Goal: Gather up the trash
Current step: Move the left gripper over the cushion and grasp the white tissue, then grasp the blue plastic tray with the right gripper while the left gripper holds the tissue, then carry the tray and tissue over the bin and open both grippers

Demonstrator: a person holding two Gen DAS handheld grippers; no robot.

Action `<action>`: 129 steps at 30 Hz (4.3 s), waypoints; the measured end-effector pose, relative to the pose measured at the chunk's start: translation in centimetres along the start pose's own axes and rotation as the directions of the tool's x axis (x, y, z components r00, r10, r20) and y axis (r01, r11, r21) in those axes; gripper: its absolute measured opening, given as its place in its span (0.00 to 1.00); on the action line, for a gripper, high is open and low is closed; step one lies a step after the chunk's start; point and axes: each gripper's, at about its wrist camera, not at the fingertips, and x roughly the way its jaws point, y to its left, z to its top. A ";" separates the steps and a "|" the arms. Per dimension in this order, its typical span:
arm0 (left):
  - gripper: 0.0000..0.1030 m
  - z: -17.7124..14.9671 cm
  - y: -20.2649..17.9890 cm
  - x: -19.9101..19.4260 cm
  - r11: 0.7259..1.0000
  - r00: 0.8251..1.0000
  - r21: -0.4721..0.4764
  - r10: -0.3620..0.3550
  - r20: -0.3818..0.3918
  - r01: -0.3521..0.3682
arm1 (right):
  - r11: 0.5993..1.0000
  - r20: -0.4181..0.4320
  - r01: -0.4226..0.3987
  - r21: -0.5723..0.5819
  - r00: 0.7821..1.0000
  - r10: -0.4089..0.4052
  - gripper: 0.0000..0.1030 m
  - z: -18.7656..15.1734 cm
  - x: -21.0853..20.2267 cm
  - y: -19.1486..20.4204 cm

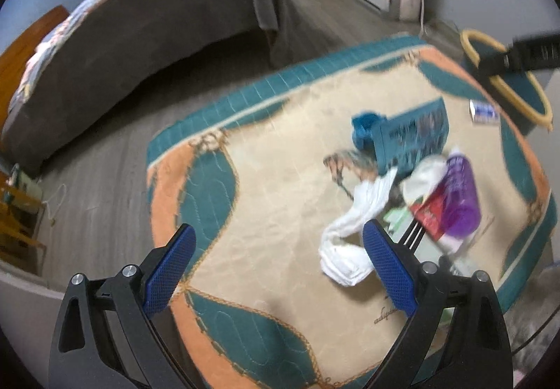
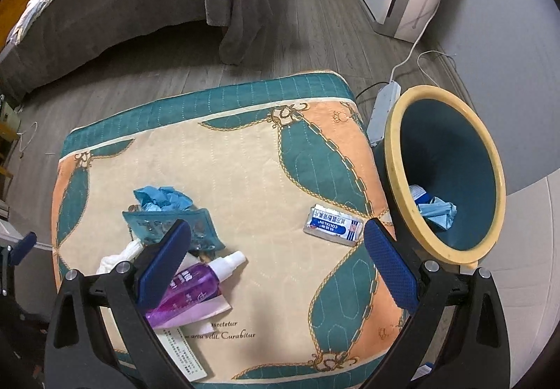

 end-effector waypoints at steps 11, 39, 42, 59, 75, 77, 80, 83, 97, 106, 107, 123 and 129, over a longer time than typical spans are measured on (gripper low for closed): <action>0.69 -0.4 -0.6 4.7 0.995 0.985 -0.011 -0.099 -0.141 0.099 | 0.999 -0.053 0.016 -0.027 0.998 -0.018 0.94 1.6 2.8 -0.9; 0.13 1.2 5.2 2.2 0.974 0.992 -0.191 -0.126 -0.009 0.122 | 0.868 -0.149 -0.209 -0.451 0.976 0.158 0.85 -0.1 4.9 11.3; 0.13 1.2 5.4 2.4 0.972 0.991 -0.197 -0.132 -0.012 0.127 | 0.849 -0.166 -0.168 -0.502 0.981 0.097 0.80 -1.1 5.6 11.2; 0.13 1.6 5.0 2.1 0.971 0.990 -0.193 -0.141 -0.002 0.138 | 0.785 -0.206 -0.216 -0.581 0.972 0.114 0.33 -2.1 3.5 10.7; 0.13 1.8 4.8 2.5 0.972 0.989 -0.188 -0.148 -0.014 0.143 | 0.739 -0.272 -0.289 -0.609 0.951 0.148 0.33 -2.8 2.6 12.1; 0.13 1.8 4.7 2.4 0.973 0.989 -0.180 -0.146 -0.013 0.141 | 0.755 -0.219 -0.263 -0.600 0.962 0.161 0.33 -2.2 2.0 12.0; 0.13 1.7 5.0 2.5 0.971 0.989 -0.195 -0.145 -0.013 0.140 | 0.783 -0.161 -0.222 -0.581 0.974 0.156 0.39 -1.3 1.9 11.7; 0.13 1.7 4.9 2.6 0.972 0.990 -0.191 -0.143 -0.016 0.138 | 0.790 -0.121 -0.156 -0.594 0.987 0.104 0.65 -1.2 2.8 11.8; 0.13 1.7 4.8 2.3 0.974 0.990 -0.179 -0.141 -0.007 0.138 | 0.738 -0.230 -0.205 -0.643 0.971 0.069 0.69 -2.6 5.9 13.0; 0.13 2.0 4.5 1.8 0.973 0.989 -0.183 -0.145 0.004 0.143 | 0.698 -0.223 -0.217 -0.683 0.971 0.083 0.12 -3.3 4.5 13.2; 0.13 2.0 4.4 1.7 0.973 0.990 -0.179 -0.144 0.006 0.143 | 0.700 -0.216 -0.213 -0.681 0.973 0.085 0.07 -3.5 4.2 13.5; 0.13 5.0 1.6 -2.8 0.982 0.981 -0.119 -0.130 0.143 0.147 | 0.811 -0.041 -0.179 -0.558 0.981 0.189 0.07 -1.4 -3.6 7.4; 0.13 6.5 -0.7 -4.1 0.980 0.971 -0.084 -0.164 0.176 0.181 | 0.855 -0.009 -0.140 -0.499 0.988 0.156 0.07 -0.9 -4.1 3.1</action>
